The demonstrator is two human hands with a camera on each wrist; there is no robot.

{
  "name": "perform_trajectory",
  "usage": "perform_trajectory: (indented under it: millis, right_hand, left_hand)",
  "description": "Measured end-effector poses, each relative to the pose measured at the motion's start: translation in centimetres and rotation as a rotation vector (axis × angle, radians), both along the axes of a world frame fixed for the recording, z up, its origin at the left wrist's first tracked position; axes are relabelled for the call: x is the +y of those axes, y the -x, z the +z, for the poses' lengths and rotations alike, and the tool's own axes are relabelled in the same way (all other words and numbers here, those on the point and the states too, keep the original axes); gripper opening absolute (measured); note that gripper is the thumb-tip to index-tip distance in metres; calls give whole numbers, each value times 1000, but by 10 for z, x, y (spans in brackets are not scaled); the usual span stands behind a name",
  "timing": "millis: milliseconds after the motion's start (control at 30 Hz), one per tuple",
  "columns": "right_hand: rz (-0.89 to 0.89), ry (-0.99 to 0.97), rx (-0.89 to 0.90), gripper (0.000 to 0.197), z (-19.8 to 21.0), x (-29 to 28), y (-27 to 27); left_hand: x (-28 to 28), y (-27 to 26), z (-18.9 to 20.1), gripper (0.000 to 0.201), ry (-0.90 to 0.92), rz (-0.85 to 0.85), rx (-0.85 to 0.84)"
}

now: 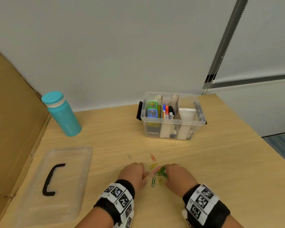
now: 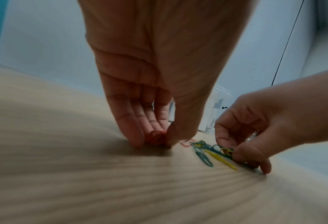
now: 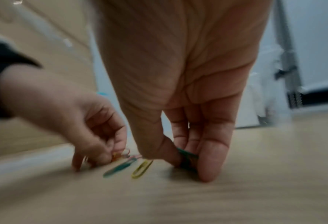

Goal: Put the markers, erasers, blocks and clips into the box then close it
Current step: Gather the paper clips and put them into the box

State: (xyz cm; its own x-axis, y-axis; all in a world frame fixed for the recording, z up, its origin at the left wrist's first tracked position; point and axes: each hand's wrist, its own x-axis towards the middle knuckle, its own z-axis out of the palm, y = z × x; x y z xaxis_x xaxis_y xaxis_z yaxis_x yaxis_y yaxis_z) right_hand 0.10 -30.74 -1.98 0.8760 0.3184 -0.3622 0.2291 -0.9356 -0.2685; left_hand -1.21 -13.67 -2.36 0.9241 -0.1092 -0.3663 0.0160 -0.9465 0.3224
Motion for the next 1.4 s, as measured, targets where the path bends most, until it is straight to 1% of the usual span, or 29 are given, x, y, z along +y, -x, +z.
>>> perform_trajectory:
  millis: [33, 67, 100, 167, 233, 300, 367, 400, 433, 467, 500, 533, 567, 600, 667, 700, 733, 800, 900, 933, 1000, 1133, 1200, 1233, 1267, 1300, 1333, 1367, 1400]
  right_hand:
    - [-50, -92, 42, 9, 2, -5, -2]
    - [-112, -195, 71, 15, 1, -12, -4]
    - [-177, -319, 87, 16, 0, -19, -6]
    - [-316, -601, 139, 12, -1, -32, -6]
    - [-438, -922, 281, 10, -1, -37, -4]
    - [-551, -1214, 435, 11, 1, -37, -2]
    - [-675, -1424, 550, 19, 1, -35, -2]
    - [-736, -1493, 604, 22, 1, -34, -3]
    - [-792, -1531, 648, 22, 0, -33, -4]
    - [-824, -1523, 669, 22, -1, -32, -6]
    - [-827, -1468, 664, 24, -2, -31, -8]
    - [-793, -1362, 611, 26, -4, -31, -10]
    - [-711, -1202, 518, 26, -4, -31, -12]
    - [-590, -1000, 397, 23, -4, -31, -12]
    - [-323, -591, 164, 13, -5, -29, -10]
    - [-228, -442, 111, 11, -5, -26, -9]
    - [-170, -322, 90, 11, -5, -23, -7]
    - [-120, -148, 69, 12, -6, -14, -4]
    - [-97, -9, -15, 5, -4, -1, -3]
    - [-93, 33, -46, 8, -4, 3, -2]
    - [-91, 117, -78, 21, -6, 7, -2]
    - [-81, 230, -96, 26, -11, 15, 0]
    - [-83, 230, -79, 25, -13, 15, 1]
    - [-87, 196, -63, 22, -13, 12, 0]
    - [-94, 126, -32, 17, -12, 7, -1]
    - [-111, 3, 24, 13, -10, 2, -4]
    - [-142, -163, 95, 15, -10, -5, -7]
    - [-203, -377, 188, 19, -9, -12, -10]
    - [-300, -637, 297, 20, -7, -17, -11]
  left_hand:
    - [0, 0, 0, 24, -1, -9, -4]
    - [1, 1, -2, 23, 18, -21, -13]
    - [3, 1, -3, 22, 61, -37, -23]
    - [12, 0, -6, 25, 205, -67, -14]
    - [23, -1, -8, 30, 420, -28, 29]
    - [32, -1, -7, 28, 721, 141, 128]
    - [35, -2, -3, 26, 1011, 355, 230]
    - [35, -3, 1, 25, 1129, 450, 266]
    - [34, -3, 6, 24, 1232, 532, 292]
    - [32, -4, 9, 23, 1306, 598, 304]
    - [31, -6, 11, 23, 1348, 642, 300]
    - [31, -7, 11, 22, 1347, 660, 278]
    - [30, -9, 11, 22, 1307, 662, 240]
    - [30, -11, 9, 22, 1226, 642, 190]
    - [29, -14, 6, 22, 988, 533, 85]
    - [27, -16, 6, 21, 861, 453, 42]
    - [25, -17, 5, 20, 735, 358, 8]
    - [18, -17, 3, 19, 508, 157, -30]
    - [9, -15, 3, 19, 228, -67, -24]
    - [7, -15, 4, 21, 160, -109, -17]
    - [5, -16, 5, 21, 101, -132, -14]
    - [1, -17, 8, 20, 28, -167, 0]
    - [0, -17, 10, 21, -5, -190, 17]
    - [0, -17, 9, 21, -9, -191, 23]
    - [1, -18, 8, 21, -6, -189, 29]
    - [1, -19, 7, 21, -1, -187, 36]
    - [1, -19, 5, 21, -2, -189, 40]
    - [1, -19, 4, 22, -12, -193, 46]
    - [1, -19, 3, 23, -25, -201, 47]
